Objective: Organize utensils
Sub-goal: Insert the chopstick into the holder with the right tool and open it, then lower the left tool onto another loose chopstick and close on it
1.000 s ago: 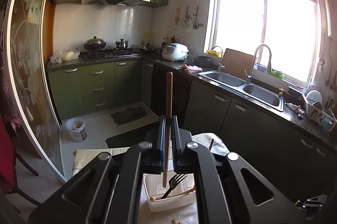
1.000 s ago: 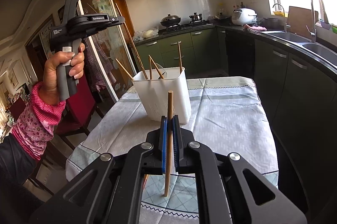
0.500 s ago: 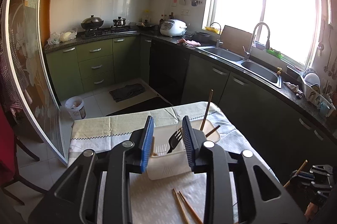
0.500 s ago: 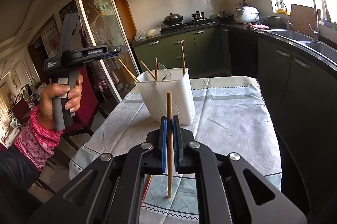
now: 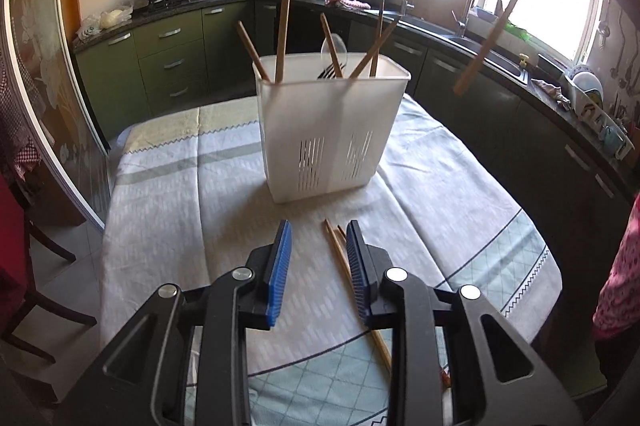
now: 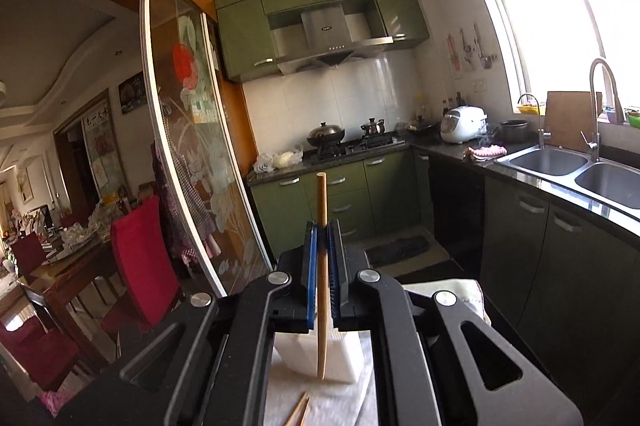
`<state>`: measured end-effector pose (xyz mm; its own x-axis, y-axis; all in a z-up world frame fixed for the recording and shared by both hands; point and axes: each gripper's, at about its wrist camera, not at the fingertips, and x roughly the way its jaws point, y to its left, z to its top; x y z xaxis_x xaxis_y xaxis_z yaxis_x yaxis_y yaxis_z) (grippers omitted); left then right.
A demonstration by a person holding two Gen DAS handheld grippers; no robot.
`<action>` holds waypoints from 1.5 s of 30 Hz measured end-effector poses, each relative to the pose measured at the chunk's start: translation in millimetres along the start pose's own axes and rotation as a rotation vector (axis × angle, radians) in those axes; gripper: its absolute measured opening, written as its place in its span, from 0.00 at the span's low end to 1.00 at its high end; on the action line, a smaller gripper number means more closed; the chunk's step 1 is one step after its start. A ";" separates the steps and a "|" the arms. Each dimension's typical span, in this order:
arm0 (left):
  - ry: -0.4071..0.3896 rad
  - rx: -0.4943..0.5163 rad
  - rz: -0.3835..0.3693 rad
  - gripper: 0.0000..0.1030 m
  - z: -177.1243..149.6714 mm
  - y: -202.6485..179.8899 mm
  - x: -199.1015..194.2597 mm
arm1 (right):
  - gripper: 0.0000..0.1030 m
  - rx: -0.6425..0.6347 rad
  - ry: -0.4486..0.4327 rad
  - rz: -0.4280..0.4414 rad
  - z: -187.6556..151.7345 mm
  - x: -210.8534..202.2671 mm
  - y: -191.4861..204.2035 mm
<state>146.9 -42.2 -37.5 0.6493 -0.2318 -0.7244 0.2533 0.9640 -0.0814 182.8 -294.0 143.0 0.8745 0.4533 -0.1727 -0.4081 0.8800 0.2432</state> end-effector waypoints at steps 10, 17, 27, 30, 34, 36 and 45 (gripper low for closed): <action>0.140 0.008 0.024 0.26 -12.5 -4.4 33.5 | 0.06 0.015 0.130 -0.060 -7.5 112.8 -10.7; 0.233 -0.042 0.008 0.26 -11.0 1.9 55.0 | 0.08 -0.027 0.224 -0.042 -43.7 137.1 -8.9; 0.332 -0.100 -0.047 0.26 -10.6 -3.2 89.1 | 0.21 -0.036 0.162 0.017 -53.1 56.6 -3.3; 0.366 -0.100 -0.031 0.26 -8.7 -6.8 103.6 | 0.21 -0.023 0.179 0.020 -69.6 32.3 -10.6; 0.402 -0.083 0.012 0.26 -6.7 -11.1 123.6 | 0.21 0.009 0.203 0.005 -90.7 6.7 -29.7; 0.415 -0.086 0.003 0.26 -5.8 -13.6 130.0 | 0.21 0.024 0.215 -0.011 -96.8 -1.2 -40.6; 0.427 -0.074 0.023 0.26 -0.9 -31.4 140.1 | 0.21 0.090 0.250 -0.017 -118.5 -15.6 -72.5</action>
<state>229.3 -104.9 -137.0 0.2952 -0.1502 -0.9436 0.1800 0.9786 -0.0994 167.6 -348.0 15.0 0.7846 0.4692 -0.4054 -0.3589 0.8767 0.3201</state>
